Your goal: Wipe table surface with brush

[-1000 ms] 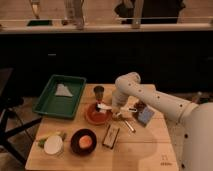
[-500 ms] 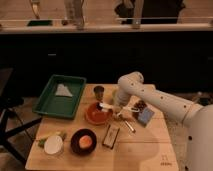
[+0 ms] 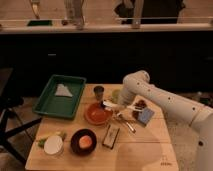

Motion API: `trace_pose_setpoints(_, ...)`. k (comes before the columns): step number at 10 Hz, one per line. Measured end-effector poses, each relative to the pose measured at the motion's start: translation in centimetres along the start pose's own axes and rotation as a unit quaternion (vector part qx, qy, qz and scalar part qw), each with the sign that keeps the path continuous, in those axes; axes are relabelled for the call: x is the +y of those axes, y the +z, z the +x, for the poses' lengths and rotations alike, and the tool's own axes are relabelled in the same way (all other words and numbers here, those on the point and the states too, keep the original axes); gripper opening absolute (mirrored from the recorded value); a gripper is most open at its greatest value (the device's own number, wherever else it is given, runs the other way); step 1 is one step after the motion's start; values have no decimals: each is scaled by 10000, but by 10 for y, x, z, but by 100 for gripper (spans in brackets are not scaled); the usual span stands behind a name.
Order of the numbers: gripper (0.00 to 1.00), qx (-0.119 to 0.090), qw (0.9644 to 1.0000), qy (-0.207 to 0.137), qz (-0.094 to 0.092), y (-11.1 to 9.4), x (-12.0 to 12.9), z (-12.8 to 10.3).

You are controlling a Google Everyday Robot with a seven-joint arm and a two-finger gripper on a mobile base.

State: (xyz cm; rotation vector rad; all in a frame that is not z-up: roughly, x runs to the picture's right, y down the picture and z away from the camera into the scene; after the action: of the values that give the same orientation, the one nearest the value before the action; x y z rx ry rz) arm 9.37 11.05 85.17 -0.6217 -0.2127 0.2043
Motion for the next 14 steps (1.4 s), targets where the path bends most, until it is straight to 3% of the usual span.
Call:
trace_pose_setpoints(8,0,27,9994,288,185,-34,15,35)
trace_pose_setpoints(14,0,-47,9999,158,-2,-45,32,49)
